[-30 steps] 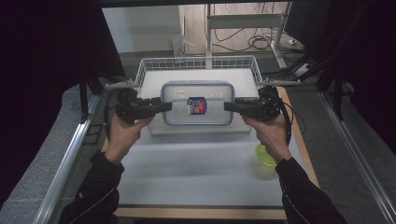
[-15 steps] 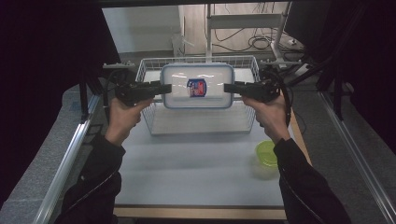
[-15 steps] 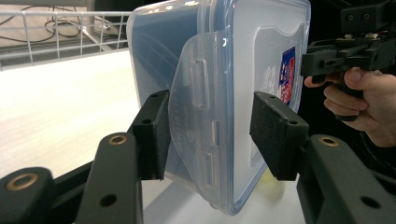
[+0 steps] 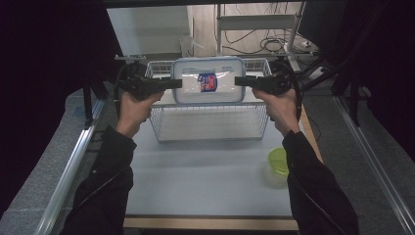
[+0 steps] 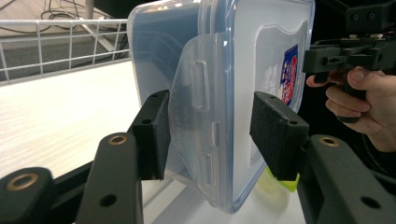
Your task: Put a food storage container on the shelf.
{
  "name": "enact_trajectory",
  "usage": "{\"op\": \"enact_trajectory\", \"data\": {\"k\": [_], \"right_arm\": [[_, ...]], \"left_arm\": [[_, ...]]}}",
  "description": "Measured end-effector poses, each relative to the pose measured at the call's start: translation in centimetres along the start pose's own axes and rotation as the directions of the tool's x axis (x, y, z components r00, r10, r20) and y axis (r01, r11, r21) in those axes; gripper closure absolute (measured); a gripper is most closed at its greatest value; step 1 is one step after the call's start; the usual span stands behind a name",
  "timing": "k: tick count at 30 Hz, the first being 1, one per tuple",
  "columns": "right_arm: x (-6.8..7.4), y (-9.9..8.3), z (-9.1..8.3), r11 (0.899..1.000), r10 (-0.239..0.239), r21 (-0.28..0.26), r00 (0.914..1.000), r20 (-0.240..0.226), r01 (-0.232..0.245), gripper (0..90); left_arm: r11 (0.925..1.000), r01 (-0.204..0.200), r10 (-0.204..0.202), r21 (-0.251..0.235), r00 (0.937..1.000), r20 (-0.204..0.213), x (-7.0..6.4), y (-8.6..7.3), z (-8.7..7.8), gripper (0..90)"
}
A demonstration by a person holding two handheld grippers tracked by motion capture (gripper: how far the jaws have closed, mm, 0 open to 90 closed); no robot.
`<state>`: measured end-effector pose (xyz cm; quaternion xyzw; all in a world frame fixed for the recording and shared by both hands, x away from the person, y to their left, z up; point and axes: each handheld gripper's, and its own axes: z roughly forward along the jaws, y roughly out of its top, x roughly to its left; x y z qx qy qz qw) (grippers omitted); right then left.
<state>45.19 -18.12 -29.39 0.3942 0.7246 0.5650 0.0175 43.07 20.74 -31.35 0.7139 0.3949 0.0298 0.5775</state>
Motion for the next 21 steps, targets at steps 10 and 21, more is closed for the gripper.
{"op": "enact_trajectory", "data": {"k": [10,21], "right_arm": [[-1.8,-0.4,0.9,0.998,0.06,-0.003,0.9981,-0.016,-0.06,52.1],[-1.6,-0.4,1.0,0.999,0.038,-0.007,0.9993,0.003,-0.038,50.7]], "left_arm": [[0.9997,0.026,-0.026,0.0,0.9996,0.013,1.1,-0.3,0.9,49.7],[0.9978,-0.065,0.065,0.01,0.9963,-0.056,0.3,-0.3,1.0,46.0]]}}
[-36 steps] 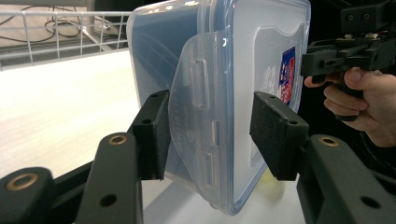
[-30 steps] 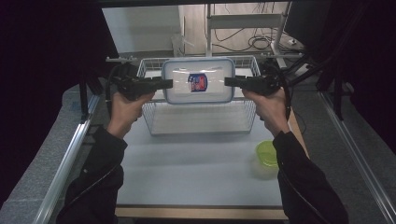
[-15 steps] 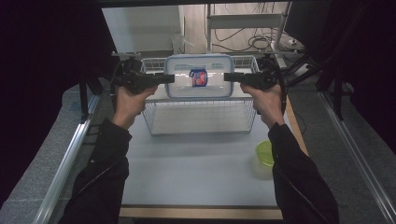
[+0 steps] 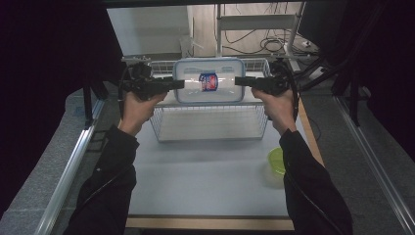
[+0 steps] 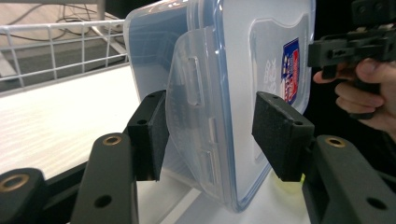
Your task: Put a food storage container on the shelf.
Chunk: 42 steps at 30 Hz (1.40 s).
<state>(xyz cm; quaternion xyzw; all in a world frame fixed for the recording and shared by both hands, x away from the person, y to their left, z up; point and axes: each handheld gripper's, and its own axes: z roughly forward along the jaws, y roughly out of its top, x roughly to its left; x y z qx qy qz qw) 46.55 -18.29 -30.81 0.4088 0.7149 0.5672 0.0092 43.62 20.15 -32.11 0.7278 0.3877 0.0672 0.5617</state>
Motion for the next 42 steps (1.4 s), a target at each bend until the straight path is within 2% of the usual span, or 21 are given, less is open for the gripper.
{"op": "enact_trajectory", "data": {"k": [3,6,8,11,13,15,16,18,22,24,27,28,29,31,33,36,38,40,41,42], "right_arm": [[0.2,0.0,0.1,1.0,-0.02,0.002,0.9998,0.009,0.02,50.4],[0.3,0.0,0.2,1.0,-0.031,0.003,0.9993,0.021,0.031,49.9],[0.2,0.0,0.3,1.0,-0.027,-0.001,0.9995,0.016,0.027,49.9],[0.0,-0.1,0.4,1.0,-0.023,-0.006,0.9996,0.015,0.023,49.2],[0.0,-0.1,0.5,1.0,-0.015,-0.004,0.9998,0.016,0.015,48.3],[-0.1,-0.3,0.6,1.0,-0.013,-0.005,0.9998,0.017,0.013,46.3],[-0.1,-0.4,0.7,1.0,-0.007,-0.003,0.9998,0.017,0.007,44.5],[-0.4,-0.5,0.8,1.0,0.025,-0.002,0.9997,0.009,-0.025,42.7],[-1.2,-0.6,0.8,0.997,0.072,-0.017,0.9972,-0.018,-0.072,40.8],[-1.5,-0.6,0.9,0.996,0.09,-0.025,0.9958,-0.017,-0.09,38.1],[-1.8,-0.6,1.1,0.992,0.121,-0.036,0.9926,-0.006,-0.121,36.3],[-1.9,-0.5,1.0,0.992,0.122,-0.046,0.9925,0.013,-0.121,36.9],[-2.0,-0.4,0.9,0.993,0.113,-0.041,0.9923,0.05,-0.111,37.9],[-2.0,-0.3,0.6,0.994,0.096,-0.054,0.9935,0.061,-0.093,41.5],[-1.8,-0.2,0.2,0.997,0.058,-0.051,0.9935,0.098,-0.053,42.2],[-1.0,-0.2,-0.6,0.998,-0.002,-0.059,0.9917,0.128,0.01,50.4],[-0.1,-0.5,-1.2,0.997,-0.059,-0.045,0.9846,0.164,0.068,60.7],[0.8,-1.0,-1.6,0.992,-0.114,-0.028,0.9736,0.198,0.121,70.8],[1.1,-1.3,-1.7,0.99,-0.136,-0.011,0.9687,0.208,0.141,75.2],[1.5,-1.7,-1.7,0.988,-0.151,0.004,0.9673,0.203,0.154,79.1]], "left_arm": [[0.9991,-0.042,0.042,0.009,0.9984,-0.039,-0.1,0.0,0.0,44.5],[0.999,-0.044,0.044,0.006,0.998,-0.046,-0.1,0.0,0.1,43.6],[0.999,-0.044,0.045,0.005,0.9979,-0.046,-0.1,0.0,0.1,43.3],[0.9984,-0.055,0.055,0.015,0.9958,-0.073,-0.2,-0.1,0.3,41.5],[0.9981,-0.059,0.061,0.019,0.9956,-0.071,-0.2,-0.1,0.4,40.6],[0.9966,-0.076,0.079,0.034,0.9918,-0.1,-0.4,-0.3,0.8,37.8],[0.9951,-0.087,0.092,0.047,0.9888,-0.118,-0.4,-0.4,0.9,37.2],[0.9973,-0.067,0.069,0.029,0.9926,-0.1,-0.3,-0.6,0.9,36.7],[0.9959,-0.079,0.083,0.044,0.9917,-0.098,-0.3,-0.7,1.2,37.5],[0.995,-0.089,0.094,0.046,0.9896,-0.109,-0.5,-0.7,1.3,34.8],[0.9949,-0.089,0.093,0.046,0.9907,-0.099,-0.7,-0.7,1.6,33.4],[0.9941,-0.098,0.102,0.047,0.9895,-0.103,-0.8,-0.8,1.7,33.1],[0.9936,-0.102,0.107,0.048,0.989,-0.103,-0.8,-0.8,1.7,32.8],[0.9934,-0.108,0.112,0.04,0.9881,-0.106,-0.8,-0.8,1.7,31.1],[0.9931,-0.114,0.116,0.028,0.9867,-0.114,-0.7,-0.8,1.5,30.1],[0.9932,-0.116,0.117,0.01,0.9853,-0.125,-0.6,-0.8,0.9,30.5],[0.993,-0.118,0.117,0.003,0.9839,-0.135,-0.6,-0.9,0.5,32.3],[0.9929,-0.119,0.118,-0.004,0.9829,-0.141,-0.5,-1.0,0.2,35.7],[0.9929,-0.118,0.116,-0.007,0.9828,-0.143,-0.5,-1.1,0.0,37.2],[0.9931,-0.117,0.115,-0.008,0.9826,-0.146,-0.5,-1.2,-0.1,38.5]]}}
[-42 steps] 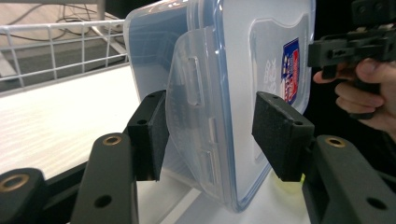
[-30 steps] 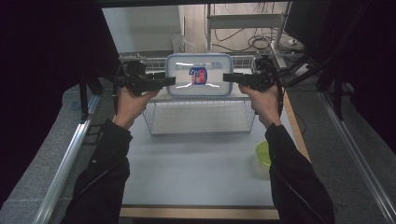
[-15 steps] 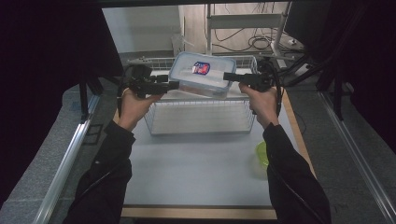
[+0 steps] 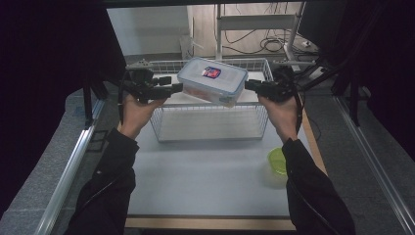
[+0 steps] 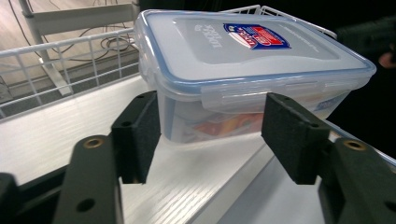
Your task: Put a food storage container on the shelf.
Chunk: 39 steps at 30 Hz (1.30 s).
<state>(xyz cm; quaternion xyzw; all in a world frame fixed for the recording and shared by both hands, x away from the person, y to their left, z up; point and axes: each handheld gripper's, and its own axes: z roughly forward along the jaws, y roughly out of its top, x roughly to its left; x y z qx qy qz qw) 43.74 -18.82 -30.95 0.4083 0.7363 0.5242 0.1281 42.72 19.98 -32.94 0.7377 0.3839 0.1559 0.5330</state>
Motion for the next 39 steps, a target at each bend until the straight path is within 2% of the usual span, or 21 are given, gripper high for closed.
{"op": "enact_trajectory", "data": {"k": [4,6,8,11,17,20,25,33,39], "right_arm": [[1.8,-1.6,0.0,0.997,-0.068,0.04,0.9969,-0.04,0.07,86.9],[2.6,-2.2,0.2,0.993,-0.096,0.063,0.9941,-0.05,0.099,87.0],[3.0,-2.6,0.4,0.992,-0.097,0.073,0.9928,-0.07,0.102,86.8],[3.4,-2.5,0.8,0.992,-0.106,0.064,0.9923,-0.064,0.111,85.5],[2.5,-1.8,1.4,0.995,-0.068,0.065,0.9975,-0.02,0.069,85.3],[1.5,-1.5,2.1,0.998,-0.025,0.065,0.9997,-0.008,0.025,85.3],[0.8,-1.0,2.8,0.998,0.009,0.058,0.9999,0.01,-0.01,85.1],[0.3,-0.1,4.2,0.998,0.027,0.055,0.9981,0.055,-0.03,85.0],[0.0,0.1,4.3,0.998,0.022,0.051,0.9973,0.071,-0.025,83.7]], "left_arm": [[1.0,0.004,-0.004,0.002,0.9999,-0.009,0.2,-0.3,-0.1,41.7],[1.0,0.007,-0.007,0.002,0.9999,-0.012,0.2,-0.4,0.0,42.1],[1.0,0.005,-0.005,0.005,0.9999,-0.013,0.2,-0.4,0.0,42.7],[1.0,-0.003,0.003,0.009,0.9999,-0.017,0.1,-0.5,0.1,43.0],[0.9999,-0.006,0.006,0.011,0.9997,-0.024,0.2,-0.6,-0.1,44.5],[0.9999,-0.002,0.003,0.015,0.9996,-0.029,0.4,-0.8,-0.1,45.0],[0.9998,0.0,0.001,0.022,0.9993,-0.037,0.5,-1.0,0.1,46.0],[0.9994,-0.009,0.01,0.034,0.9993,-0.036,0.3,-1.2,0.5,47.6],[0.9991,-0.026,0.027,0.033,0.9989,-0.038,0.1,-1.5,0.2,47.6]]}}
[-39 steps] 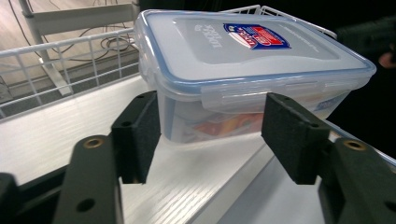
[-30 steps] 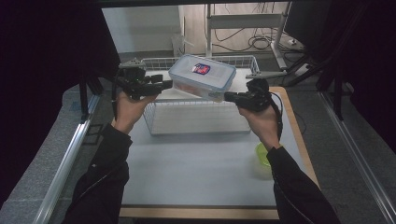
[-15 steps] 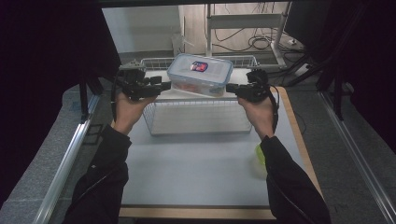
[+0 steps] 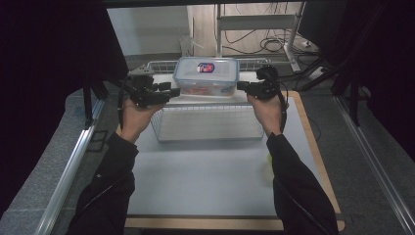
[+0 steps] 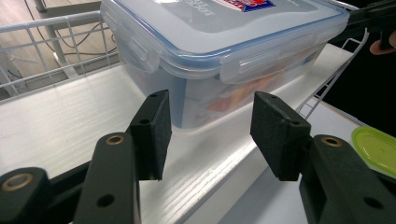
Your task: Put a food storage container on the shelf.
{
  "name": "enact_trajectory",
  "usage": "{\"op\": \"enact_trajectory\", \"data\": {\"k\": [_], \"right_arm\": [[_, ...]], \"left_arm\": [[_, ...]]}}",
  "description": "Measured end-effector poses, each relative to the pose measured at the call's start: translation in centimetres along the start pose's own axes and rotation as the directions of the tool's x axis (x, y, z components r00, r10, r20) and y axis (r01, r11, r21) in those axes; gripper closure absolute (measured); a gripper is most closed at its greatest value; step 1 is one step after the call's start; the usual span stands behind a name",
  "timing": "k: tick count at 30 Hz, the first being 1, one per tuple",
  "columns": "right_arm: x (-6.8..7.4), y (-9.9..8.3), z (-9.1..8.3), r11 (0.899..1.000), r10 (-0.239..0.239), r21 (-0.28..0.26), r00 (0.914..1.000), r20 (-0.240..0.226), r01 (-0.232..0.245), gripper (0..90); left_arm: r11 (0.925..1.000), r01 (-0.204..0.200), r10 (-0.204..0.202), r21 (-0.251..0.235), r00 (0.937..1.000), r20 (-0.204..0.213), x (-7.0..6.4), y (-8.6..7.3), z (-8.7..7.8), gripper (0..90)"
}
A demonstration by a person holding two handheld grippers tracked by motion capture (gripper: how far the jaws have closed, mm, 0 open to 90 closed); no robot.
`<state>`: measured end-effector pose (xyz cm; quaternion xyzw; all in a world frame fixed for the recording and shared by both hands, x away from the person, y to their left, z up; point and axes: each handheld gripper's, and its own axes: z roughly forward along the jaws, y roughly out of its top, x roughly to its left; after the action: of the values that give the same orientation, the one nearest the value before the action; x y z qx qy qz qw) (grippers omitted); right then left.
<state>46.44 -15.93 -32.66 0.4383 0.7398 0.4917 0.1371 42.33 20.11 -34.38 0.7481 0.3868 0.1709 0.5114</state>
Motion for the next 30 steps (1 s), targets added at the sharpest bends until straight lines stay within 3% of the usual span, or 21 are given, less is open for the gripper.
{"op": "enact_trajectory", "data": {"k": [5,7,14,17,22,30], "right_arm": [[0.1,-0.2,-0.5,1.0,-0.017,-0.009,0.9999,-0.001,0.017,80.6],[0.1,-0.6,-0.9,1.0,-0.029,-0.012,0.9995,-0.009,0.028,78.2],[0.4,-2.2,-2.2,0.997,-0.075,-0.014,0.996,-0.049,0.074,63.1],[0.8,-2.9,-2.6,0.996,-0.093,-0.013,0.9938,-0.061,0.093,55.3],[1.4,-4.4,-3.0,0.992,-0.127,-0.009,0.9889,-0.077,0.127,42.9],[2.6,-7.1,-3.2,0.981,-0.195,0.003,0.9774,-0.082,0.196,30.9]], "left_arm": [[0.9999,-0.002,0.002,-0.017,0.9999,0.017,-0.4,-0.6,-0.5,42.7],[0.9996,-0.023,0.023,-0.018,0.9995,0.02,-0.9,-1.1,-0.8,39.7],[0.9961,-0.087,0.087,0.014,0.9962,0.012,-2.6,-2.6,-1.0,29.2],[0.9951,-0.096,0.095,0.026,0.9951,0.025,-3.4,-3.4,-1.0,24.1],[0.9935,-0.113,0.111,0.019,0.9922,0.055,-5.0,-5.0,-0.9,17.7],[0.9922,-0.124,0.122,0.013,0.989,0.084,-7.3,-7.0,-0.6,11.9]]}}
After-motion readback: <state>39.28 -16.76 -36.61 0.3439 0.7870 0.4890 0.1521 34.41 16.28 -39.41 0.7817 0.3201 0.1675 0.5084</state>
